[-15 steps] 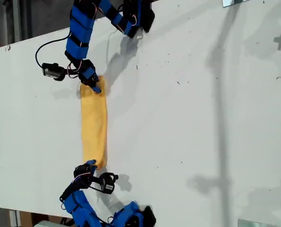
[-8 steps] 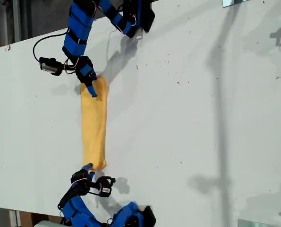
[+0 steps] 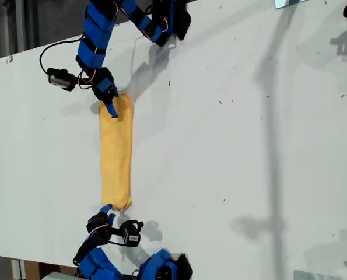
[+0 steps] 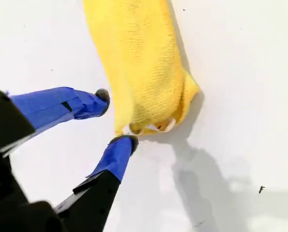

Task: Grasp corners of a square towel and fold twice.

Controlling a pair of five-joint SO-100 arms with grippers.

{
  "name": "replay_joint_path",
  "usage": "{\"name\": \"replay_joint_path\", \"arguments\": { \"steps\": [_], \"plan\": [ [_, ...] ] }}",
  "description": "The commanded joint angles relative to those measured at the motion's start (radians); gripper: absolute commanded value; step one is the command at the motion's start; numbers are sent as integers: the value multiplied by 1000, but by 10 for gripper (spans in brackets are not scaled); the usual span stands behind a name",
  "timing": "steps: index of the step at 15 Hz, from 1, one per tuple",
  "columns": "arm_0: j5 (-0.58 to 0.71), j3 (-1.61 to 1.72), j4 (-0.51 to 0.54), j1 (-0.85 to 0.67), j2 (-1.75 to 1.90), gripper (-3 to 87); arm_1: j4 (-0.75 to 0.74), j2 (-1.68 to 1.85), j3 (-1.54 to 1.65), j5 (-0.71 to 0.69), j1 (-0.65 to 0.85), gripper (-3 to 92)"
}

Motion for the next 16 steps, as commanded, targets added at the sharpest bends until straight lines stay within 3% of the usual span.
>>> {"name": "replay_joint_path", "arguments": {
  "steps": [1, 8, 11, 16],
  "plan": [
    [-11, 55, -80, -38, 117, 127, 6, -21, -75, 0, 17, 398],
    [-144, 284, -106, -230, 314, 122, 265, -502, -569, -58, 129, 438],
    [-178, 313, -120, -242, 330, 122, 351, -532, -595, -58, 173, 431],
    [-258, 534, -95, -275, 695, 122, 275, -281, -400, -38, 123, 419]
  ]
}}
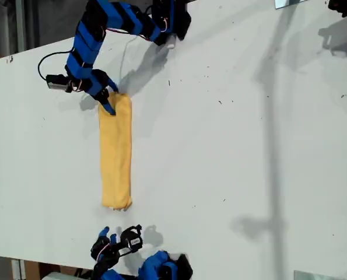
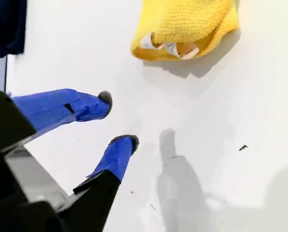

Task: Grasp corners of a square towel and fold twice.

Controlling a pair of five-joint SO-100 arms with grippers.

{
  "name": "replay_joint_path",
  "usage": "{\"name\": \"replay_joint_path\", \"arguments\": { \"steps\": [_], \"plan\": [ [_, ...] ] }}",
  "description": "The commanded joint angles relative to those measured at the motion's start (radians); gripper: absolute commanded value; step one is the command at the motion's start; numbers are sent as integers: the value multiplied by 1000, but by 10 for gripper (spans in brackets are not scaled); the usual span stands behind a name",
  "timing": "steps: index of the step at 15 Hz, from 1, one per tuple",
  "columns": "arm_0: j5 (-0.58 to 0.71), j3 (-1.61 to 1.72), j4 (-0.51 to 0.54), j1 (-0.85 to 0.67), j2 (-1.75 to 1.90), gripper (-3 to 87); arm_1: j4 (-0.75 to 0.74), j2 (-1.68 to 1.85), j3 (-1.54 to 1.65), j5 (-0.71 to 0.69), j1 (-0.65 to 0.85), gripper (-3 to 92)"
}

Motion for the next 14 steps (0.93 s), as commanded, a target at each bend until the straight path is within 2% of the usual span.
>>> {"name": "replay_joint_path", "arguments": {
  "steps": [1, 3, 4, 5, 7, 8, 9, 11, 14],
  "plan": [
    [-61, 155, 43, 21, 293, 123, -23, 112, 32, 9, 12, 421],
    [-147, 362, 204, 91, 733, 124, -23, 63, 25, 2, 57, 427],
    [-181, 439, 362, 112, 1005, 126, -21, 25, -2, -3, 61, 431],
    [-213, 453, 449, 123, 1060, 128, -5, -25, -49, -5, 52, 434],
    [-268, 534, 408, 224, 1060, 123, 78, -204, -256, -37, 9, 436],
    [-279, 603, 387, 239, 1060, 124, 133, -275, -354, -67, -18, 378],
    [-279, 623, 390, 282, 1060, 123, 155, -295, -382, -71, -35, 2],
    [-345, 640, 390, 413, 1060, 123, 184, -290, -333, -35, -12, -1],
    [-345, 643, 390, 448, 1060, 123, 103, -107, -43, 46, 34, -1]
  ]
}}
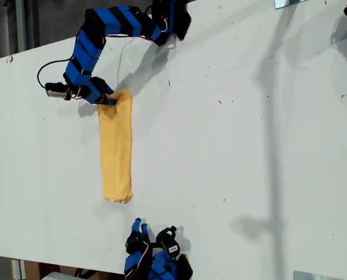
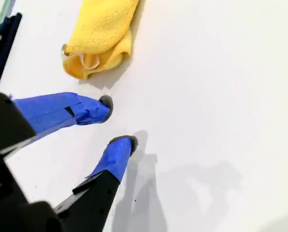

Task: Grasp corners of a square towel and fold twice.

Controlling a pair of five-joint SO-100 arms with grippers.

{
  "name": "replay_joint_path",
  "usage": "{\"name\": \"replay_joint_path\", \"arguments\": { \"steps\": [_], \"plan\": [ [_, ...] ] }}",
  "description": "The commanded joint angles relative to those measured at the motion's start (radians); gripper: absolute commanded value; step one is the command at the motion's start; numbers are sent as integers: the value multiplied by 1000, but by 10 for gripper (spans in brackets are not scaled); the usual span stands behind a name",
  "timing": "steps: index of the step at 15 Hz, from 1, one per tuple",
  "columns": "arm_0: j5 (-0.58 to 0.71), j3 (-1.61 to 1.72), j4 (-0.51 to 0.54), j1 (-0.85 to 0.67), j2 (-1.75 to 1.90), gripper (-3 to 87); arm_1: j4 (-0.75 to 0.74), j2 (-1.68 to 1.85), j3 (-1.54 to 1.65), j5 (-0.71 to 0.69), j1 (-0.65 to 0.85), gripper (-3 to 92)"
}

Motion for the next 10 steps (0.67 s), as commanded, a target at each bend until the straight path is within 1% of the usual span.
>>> {"name": "replay_joint_path", "arguments": {
  "steps": [1, 3, 4, 5, 7, 8, 9, 10],
  "plan": [
    [-8, 3, -6, 18, 5, 123, -75, 170, 253, 44, 46, -1],
    [-8, 5, -8, 23, 5, 123, -152, 377, 480, 60, 112, -1],
    [-8, 5, -8, 25, 5, 123, -156, 523, 583, 55, 144, -1],
    [-8, 5, -8, 26, 5, 123, -104, 712, 646, 54, 141, -1],
    [-9, 5, -8, 25, 5, 123, 71, 1002, 583, 67, 94, -1],
    [-9, 6, -8, 25, 5, 123, 129, 1037, 495, 67, 75, -1],
    [-8, 6, -8, 25, 5, 123, 146, 1031, 413, 67, 52, -1],
    [-8, 6, -8, 25, 5, 123, 112, 1019, 356, 67, 5, -1]
  ]
}}
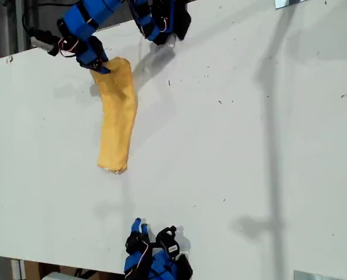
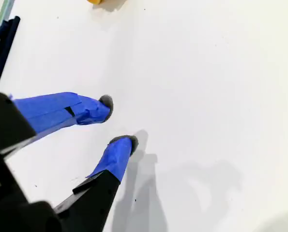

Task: Grasp corners of a square towel and fold twice.

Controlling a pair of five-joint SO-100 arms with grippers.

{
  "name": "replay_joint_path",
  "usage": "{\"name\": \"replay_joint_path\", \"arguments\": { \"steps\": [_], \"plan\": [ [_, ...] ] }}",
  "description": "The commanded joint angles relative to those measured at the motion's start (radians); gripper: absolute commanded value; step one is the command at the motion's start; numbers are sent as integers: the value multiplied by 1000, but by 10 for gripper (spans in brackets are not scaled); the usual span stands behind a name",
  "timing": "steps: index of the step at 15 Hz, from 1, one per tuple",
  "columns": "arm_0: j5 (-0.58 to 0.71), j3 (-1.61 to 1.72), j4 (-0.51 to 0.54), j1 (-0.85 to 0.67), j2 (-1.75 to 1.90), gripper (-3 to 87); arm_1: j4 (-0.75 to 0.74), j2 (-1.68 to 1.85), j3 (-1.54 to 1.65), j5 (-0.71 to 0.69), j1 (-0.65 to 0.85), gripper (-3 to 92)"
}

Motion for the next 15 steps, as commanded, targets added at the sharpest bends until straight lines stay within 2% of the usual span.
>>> {"name": "replay_joint_path", "arguments": {
  "steps": [1, 4, 7, 8, 10, 15],
  "plan": [
    [-6, 5, -8, 9, 5, 123, -72, 8, -160, 2, -114, -1],
    [-5, 5, -8, 9, 5, 123, -268, -333, -420, -3, -290, -1],
    [-6, 5, -8, 6, 5, 123, -308, -827, -950, -3, -419, -1],
    [-6, 5, -8, 6, 5, 123, -371, -922, -1042, -5, -439, -1],
    [-5, 5, -8, 6, 5, 123, -549, -994, -1039, -6, -454, -1],
    [-5, 5, -8, 6, 5, 123, -784, -1080, -1026, -48, -482, -1]
  ]
}}
